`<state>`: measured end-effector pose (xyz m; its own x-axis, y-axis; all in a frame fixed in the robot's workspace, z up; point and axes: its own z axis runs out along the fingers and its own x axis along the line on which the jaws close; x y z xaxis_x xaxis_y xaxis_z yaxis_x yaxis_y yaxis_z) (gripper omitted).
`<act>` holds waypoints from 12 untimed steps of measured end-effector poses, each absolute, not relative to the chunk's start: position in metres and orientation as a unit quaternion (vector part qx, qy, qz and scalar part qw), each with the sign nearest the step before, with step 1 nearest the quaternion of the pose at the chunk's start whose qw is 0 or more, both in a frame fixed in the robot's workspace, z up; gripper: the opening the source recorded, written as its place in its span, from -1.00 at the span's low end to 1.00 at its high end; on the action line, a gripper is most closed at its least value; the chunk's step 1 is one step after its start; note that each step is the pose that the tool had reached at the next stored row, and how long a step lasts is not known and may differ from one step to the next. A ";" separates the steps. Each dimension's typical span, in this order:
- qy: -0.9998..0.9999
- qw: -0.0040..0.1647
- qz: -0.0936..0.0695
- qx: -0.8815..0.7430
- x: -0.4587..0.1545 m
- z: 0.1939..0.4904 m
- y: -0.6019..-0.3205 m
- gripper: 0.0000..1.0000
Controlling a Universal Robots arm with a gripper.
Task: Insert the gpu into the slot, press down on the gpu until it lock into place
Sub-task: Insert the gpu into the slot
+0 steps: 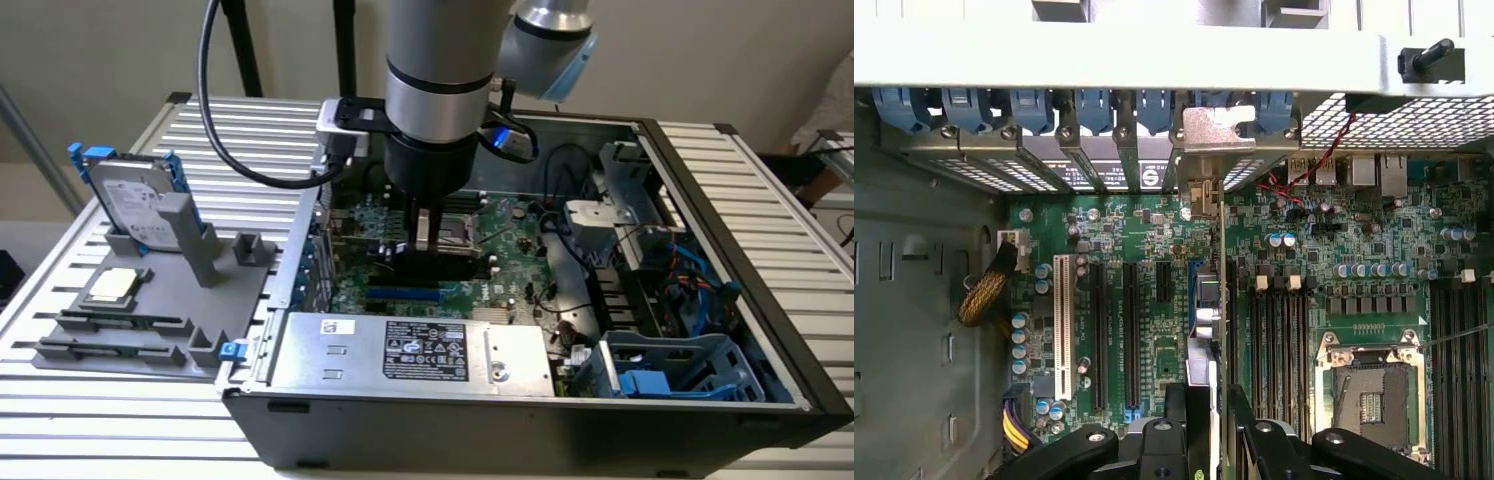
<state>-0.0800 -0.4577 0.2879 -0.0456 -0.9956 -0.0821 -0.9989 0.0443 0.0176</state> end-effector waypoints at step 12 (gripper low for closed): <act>0.722 0.024 0.035 -0.690 -0.081 0.288 -0.458 -0.47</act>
<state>-0.0805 -0.4577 0.2877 -0.0460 -0.9956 -0.0822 -0.9988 0.0447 0.0175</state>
